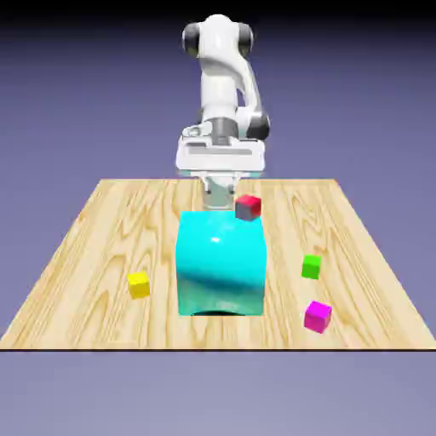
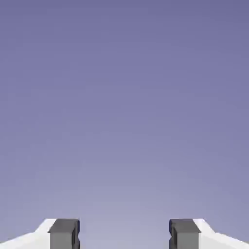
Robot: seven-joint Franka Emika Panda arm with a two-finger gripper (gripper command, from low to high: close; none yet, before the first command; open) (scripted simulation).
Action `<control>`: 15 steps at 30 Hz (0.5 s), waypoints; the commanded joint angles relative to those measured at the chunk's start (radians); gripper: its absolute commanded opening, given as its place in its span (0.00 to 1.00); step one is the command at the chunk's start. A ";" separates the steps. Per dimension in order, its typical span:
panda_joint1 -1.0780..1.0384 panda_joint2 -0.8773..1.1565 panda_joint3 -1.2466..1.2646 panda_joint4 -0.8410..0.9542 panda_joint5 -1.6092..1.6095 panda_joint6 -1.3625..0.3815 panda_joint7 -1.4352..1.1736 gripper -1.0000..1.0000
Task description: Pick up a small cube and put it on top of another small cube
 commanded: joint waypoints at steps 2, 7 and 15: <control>0.045 0.064 0.022 0.026 0.035 -0.081 -0.087 0.50; 0.157 0.225 0.076 0.091 0.121 -0.282 -0.304 0.50; 0.304 0.479 0.228 0.168 0.149 -0.625 -0.371 0.50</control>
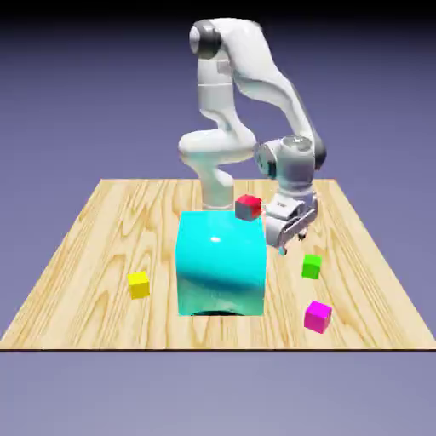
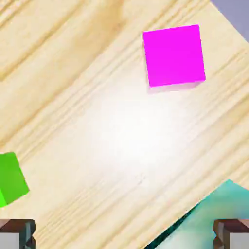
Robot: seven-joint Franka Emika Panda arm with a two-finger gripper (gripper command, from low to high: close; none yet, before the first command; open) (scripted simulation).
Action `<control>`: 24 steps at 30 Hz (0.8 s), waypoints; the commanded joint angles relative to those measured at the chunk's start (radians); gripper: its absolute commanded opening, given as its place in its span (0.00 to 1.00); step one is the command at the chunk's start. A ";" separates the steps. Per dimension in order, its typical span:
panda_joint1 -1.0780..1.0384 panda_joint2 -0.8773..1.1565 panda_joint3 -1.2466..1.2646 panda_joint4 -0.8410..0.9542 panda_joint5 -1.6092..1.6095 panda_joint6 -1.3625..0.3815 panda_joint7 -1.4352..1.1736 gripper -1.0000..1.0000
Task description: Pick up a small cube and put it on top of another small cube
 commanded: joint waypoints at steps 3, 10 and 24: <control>0.002 0.108 0.017 0.060 0.050 -0.120 0.084 0.50; -0.029 0.357 -0.002 0.231 0.212 -0.364 0.389 0.50; -0.060 0.721 -0.040 0.426 0.502 -0.581 0.756 0.50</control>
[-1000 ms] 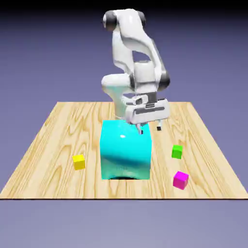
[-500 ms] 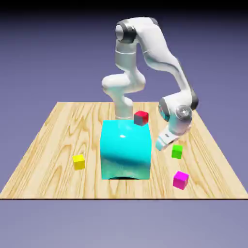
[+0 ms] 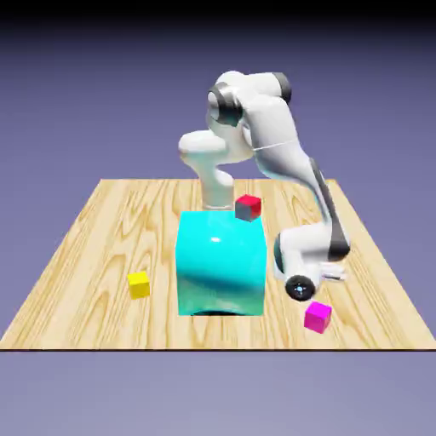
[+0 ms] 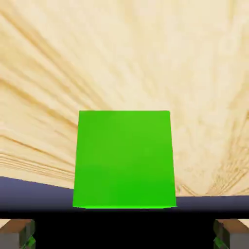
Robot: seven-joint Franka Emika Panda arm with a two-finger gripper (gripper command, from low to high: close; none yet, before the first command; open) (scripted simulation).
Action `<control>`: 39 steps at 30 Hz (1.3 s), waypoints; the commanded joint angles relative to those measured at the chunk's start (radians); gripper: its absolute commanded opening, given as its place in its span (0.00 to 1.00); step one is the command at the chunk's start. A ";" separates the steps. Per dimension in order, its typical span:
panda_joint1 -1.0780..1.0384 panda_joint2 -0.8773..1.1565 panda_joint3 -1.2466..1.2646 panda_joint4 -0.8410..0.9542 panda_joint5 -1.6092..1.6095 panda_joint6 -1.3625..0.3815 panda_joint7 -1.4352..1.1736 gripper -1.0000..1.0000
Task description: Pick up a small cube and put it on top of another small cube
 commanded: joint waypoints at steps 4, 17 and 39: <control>-0.001 -0.001 0.000 0.001 -0.001 -0.002 0.001 0.00; 0.084 -0.235 -0.252 0.313 -0.481 -0.155 -0.307 0.00; -0.429 -0.671 0.022 -0.094 -0.403 -0.692 -0.076 0.00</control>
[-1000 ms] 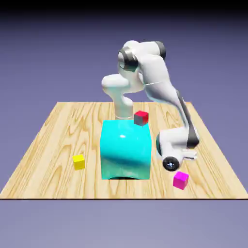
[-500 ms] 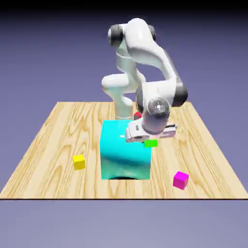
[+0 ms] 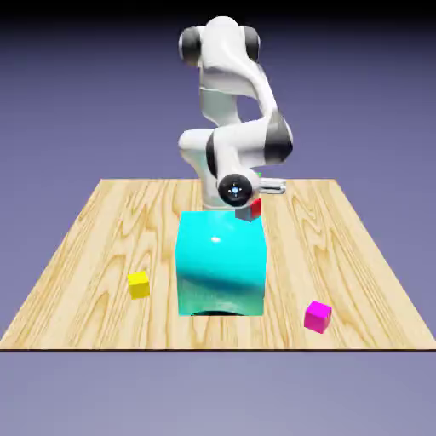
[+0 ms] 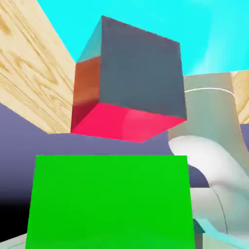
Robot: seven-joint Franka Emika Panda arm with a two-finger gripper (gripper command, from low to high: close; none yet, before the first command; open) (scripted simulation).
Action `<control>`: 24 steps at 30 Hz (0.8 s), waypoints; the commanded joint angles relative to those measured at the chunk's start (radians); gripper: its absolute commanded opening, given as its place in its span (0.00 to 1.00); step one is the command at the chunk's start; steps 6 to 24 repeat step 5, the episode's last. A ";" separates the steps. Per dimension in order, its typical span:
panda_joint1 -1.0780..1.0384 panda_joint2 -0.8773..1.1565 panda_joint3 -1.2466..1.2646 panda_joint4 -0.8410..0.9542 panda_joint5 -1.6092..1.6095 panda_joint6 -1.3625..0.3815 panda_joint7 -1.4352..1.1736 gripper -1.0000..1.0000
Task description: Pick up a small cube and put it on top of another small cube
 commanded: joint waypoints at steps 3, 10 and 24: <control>0.000 -0.020 0.001 -0.051 0.003 0.031 -0.007 1.00; -0.002 -0.006 -0.002 -0.015 0.000 0.009 -0.003 1.00; -0.002 -0.006 -0.002 -0.015 0.000 0.009 -0.003 1.00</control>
